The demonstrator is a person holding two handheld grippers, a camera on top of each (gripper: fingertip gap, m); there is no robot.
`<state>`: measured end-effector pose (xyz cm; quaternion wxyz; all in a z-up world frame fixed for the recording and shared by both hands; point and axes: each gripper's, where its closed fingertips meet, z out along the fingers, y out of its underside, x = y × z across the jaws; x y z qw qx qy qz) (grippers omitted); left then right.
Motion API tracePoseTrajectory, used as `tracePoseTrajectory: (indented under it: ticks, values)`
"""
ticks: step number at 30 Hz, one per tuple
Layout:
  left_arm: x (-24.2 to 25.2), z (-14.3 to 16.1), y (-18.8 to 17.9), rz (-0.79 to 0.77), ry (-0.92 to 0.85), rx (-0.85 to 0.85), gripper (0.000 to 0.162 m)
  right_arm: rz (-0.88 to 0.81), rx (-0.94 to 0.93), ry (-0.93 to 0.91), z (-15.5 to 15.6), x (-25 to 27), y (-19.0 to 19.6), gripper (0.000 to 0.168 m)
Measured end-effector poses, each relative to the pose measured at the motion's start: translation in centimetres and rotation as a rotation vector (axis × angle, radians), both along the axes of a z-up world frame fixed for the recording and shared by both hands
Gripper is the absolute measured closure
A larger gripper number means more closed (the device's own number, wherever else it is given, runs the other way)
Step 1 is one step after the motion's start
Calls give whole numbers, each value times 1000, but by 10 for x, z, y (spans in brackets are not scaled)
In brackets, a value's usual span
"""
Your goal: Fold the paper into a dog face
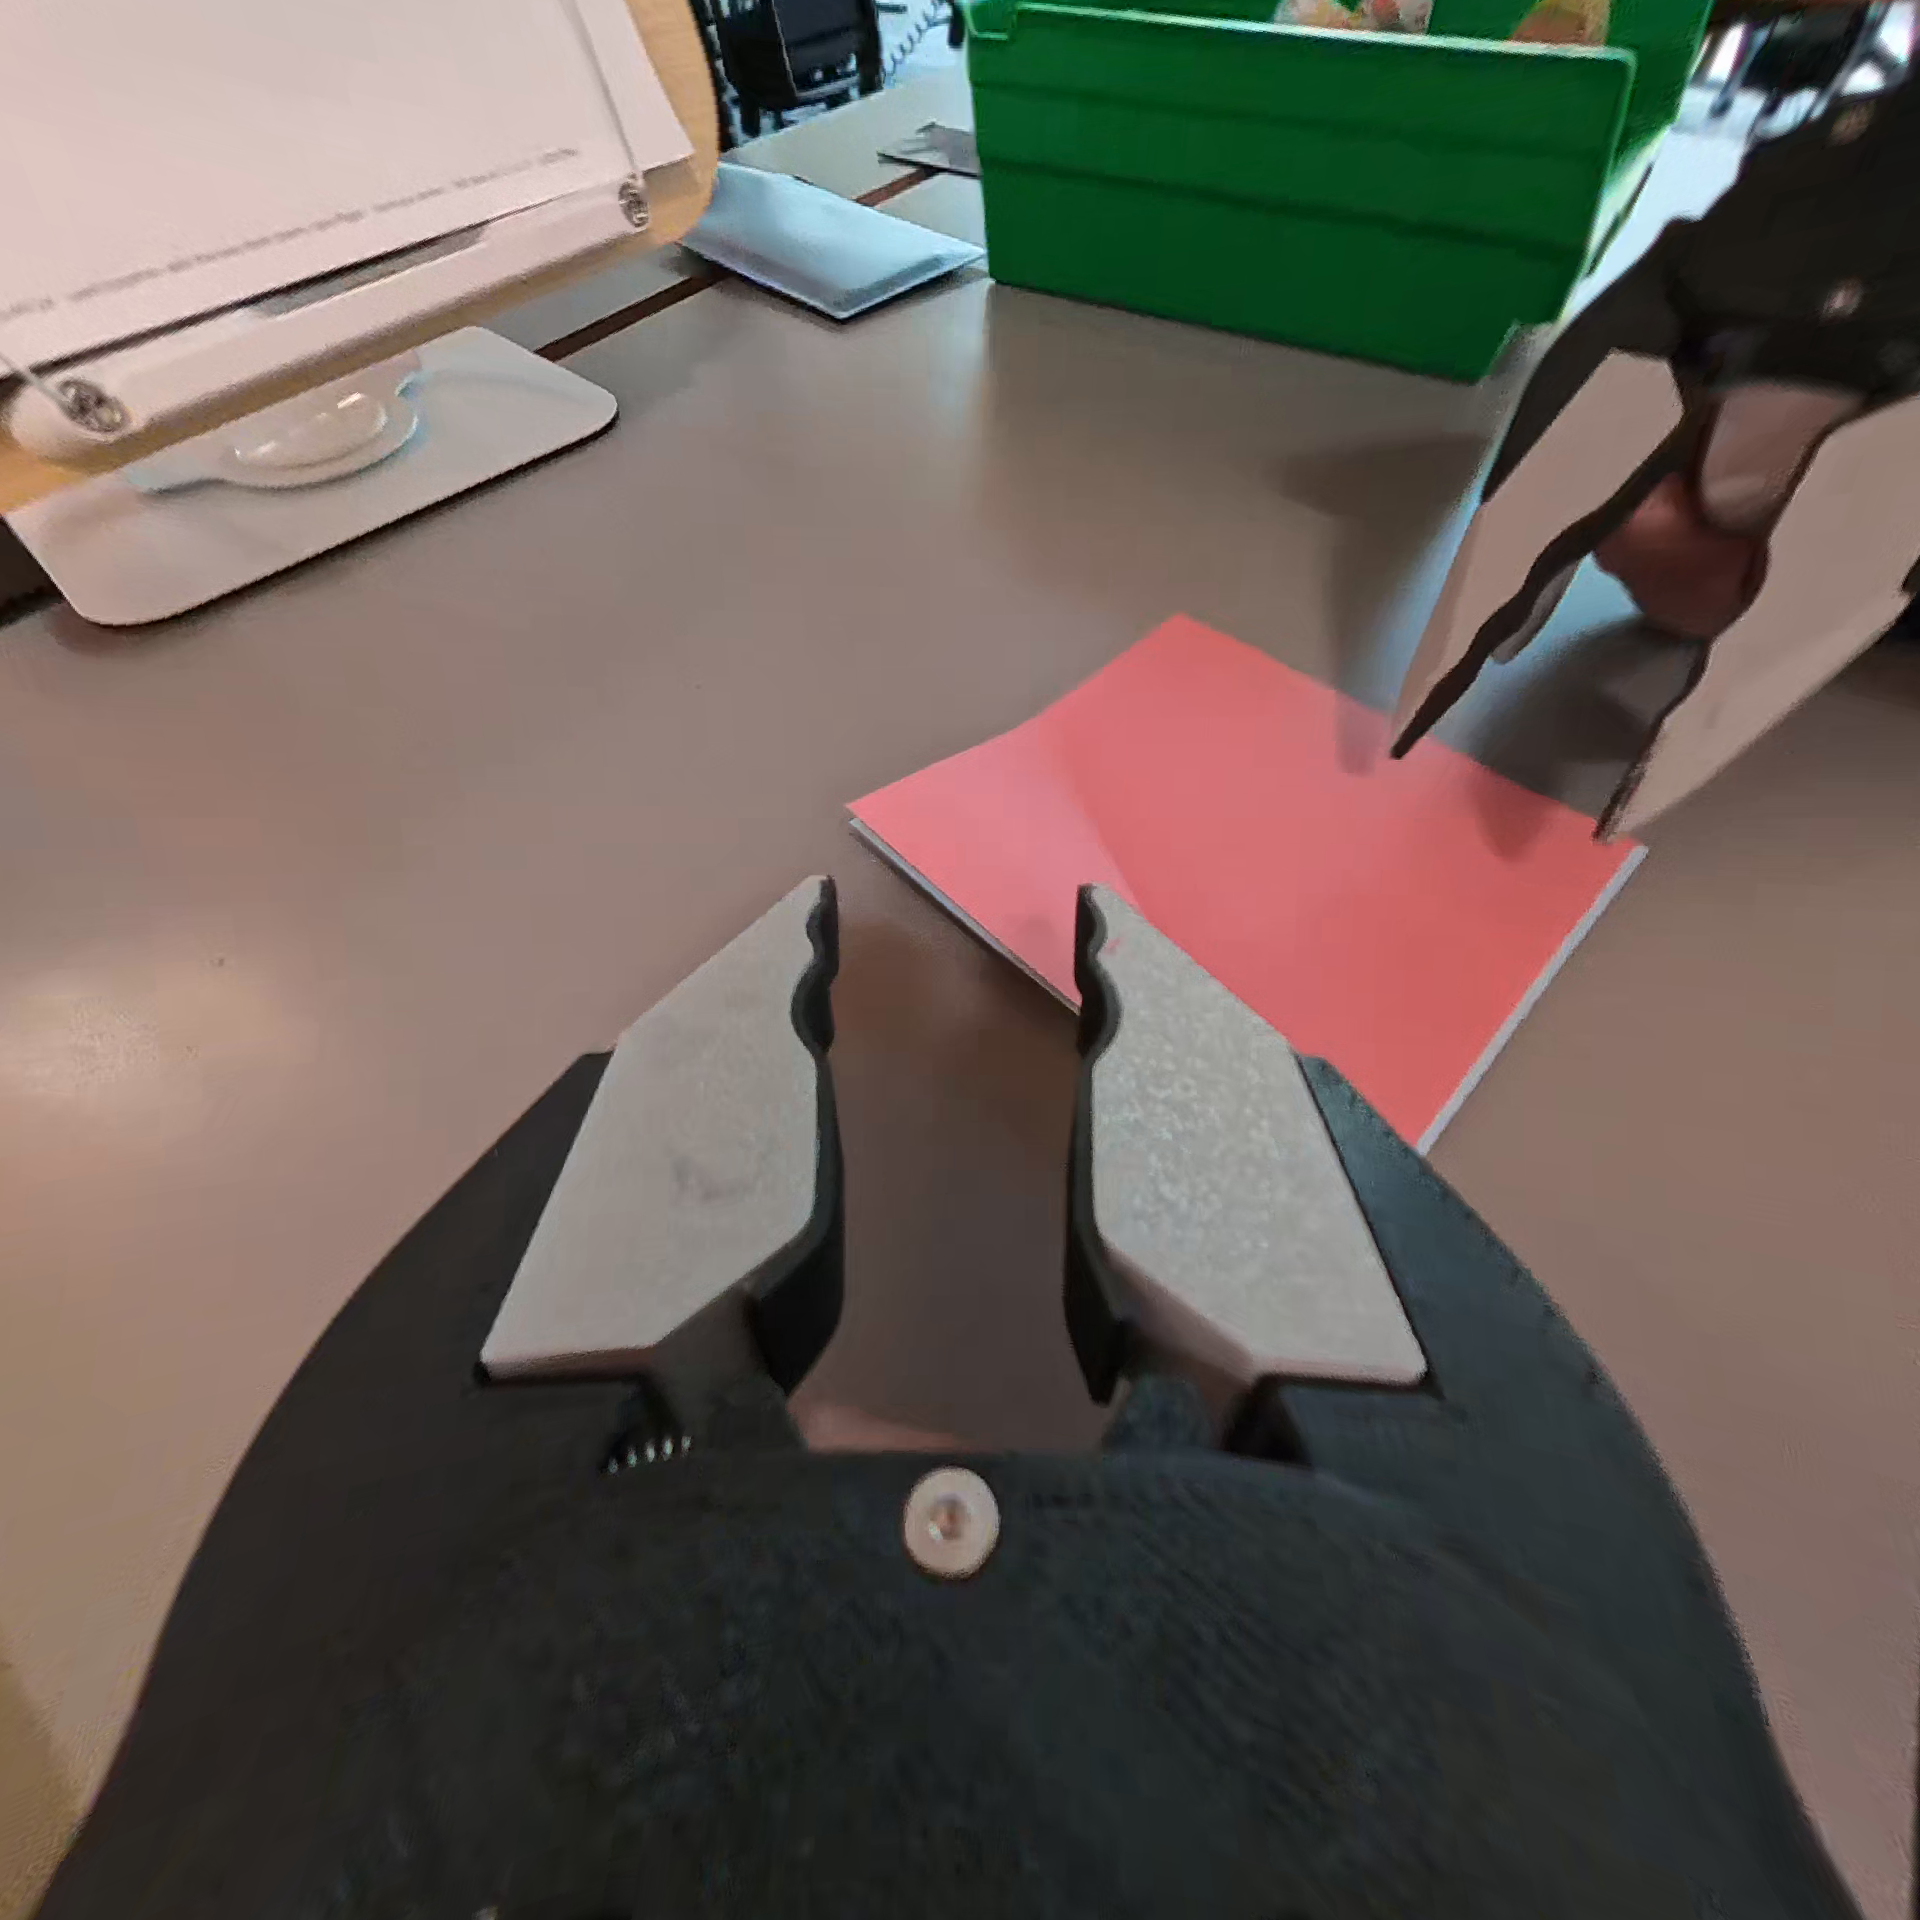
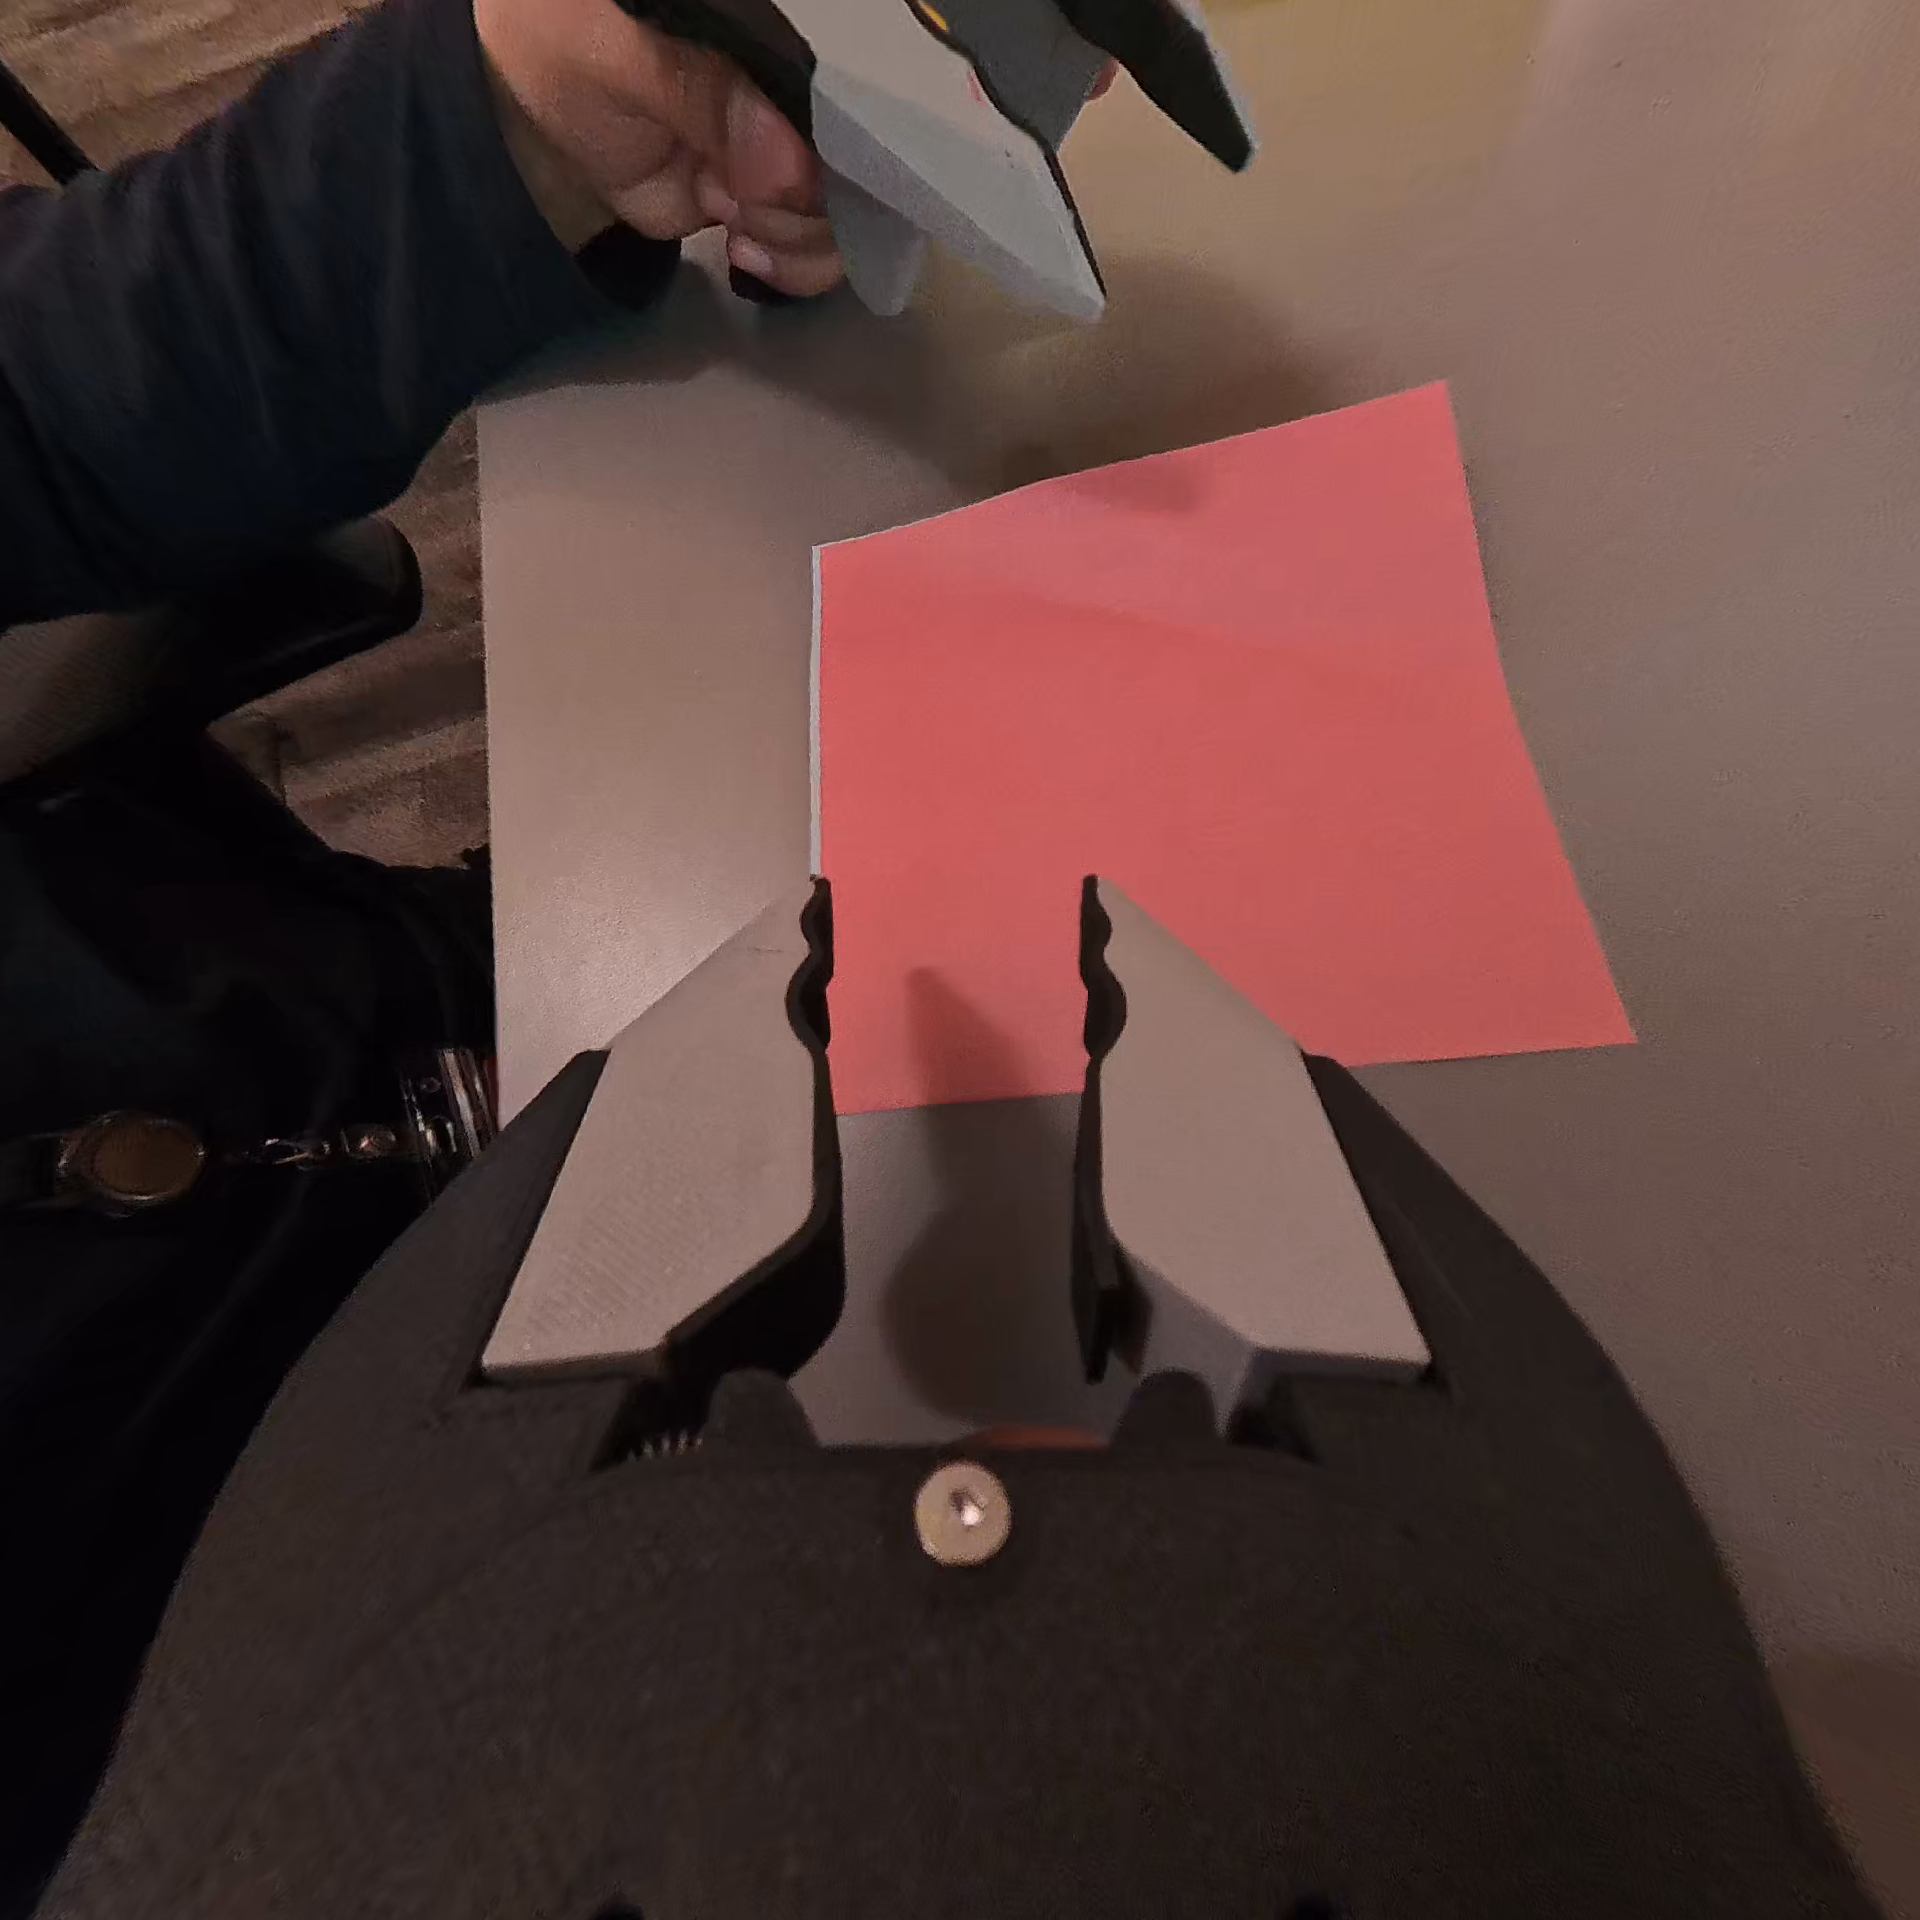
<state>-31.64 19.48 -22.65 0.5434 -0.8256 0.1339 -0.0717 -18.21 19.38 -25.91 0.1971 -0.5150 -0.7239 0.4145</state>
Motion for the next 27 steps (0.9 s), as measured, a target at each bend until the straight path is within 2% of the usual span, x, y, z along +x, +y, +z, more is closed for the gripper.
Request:
tracePoseTrajectory:
  ticks: [1, 5, 8, 12, 15, 17, 21, 27]
  values:
    - [-2, 0, 0, 11, -20, -8, 119, -23, 13, 6, -1, -2, 4, 124]
    - [1, -28, -6, 44, -61, -207, 119, -134, 33, 58, 6, -7, 27, 121]
    - [5, -47, -6, 60, -83, -340, 118, -134, -80, 76, 14, -7, 30, 121]
    - [24, -42, 5, -16, -280, -394, 122, -128, -148, 92, 19, -6, 31, 122]
    - [42, -42, 9, -124, -454, -490, 140, -116, -132, 87, 18, -5, 28, 124]
    - [38, -43, 15, -108, -450, -491, 162, -104, -116, 76, 15, -5, 25, 124]
    - [38, -11, 21, -144, -457, -357, 162, -93, -94, 89, 16, -4, 23, 124]
    - [44, 52, 15, -195, -296, -210, 162, -99, -91, 146, 25, -4, 25, 123]
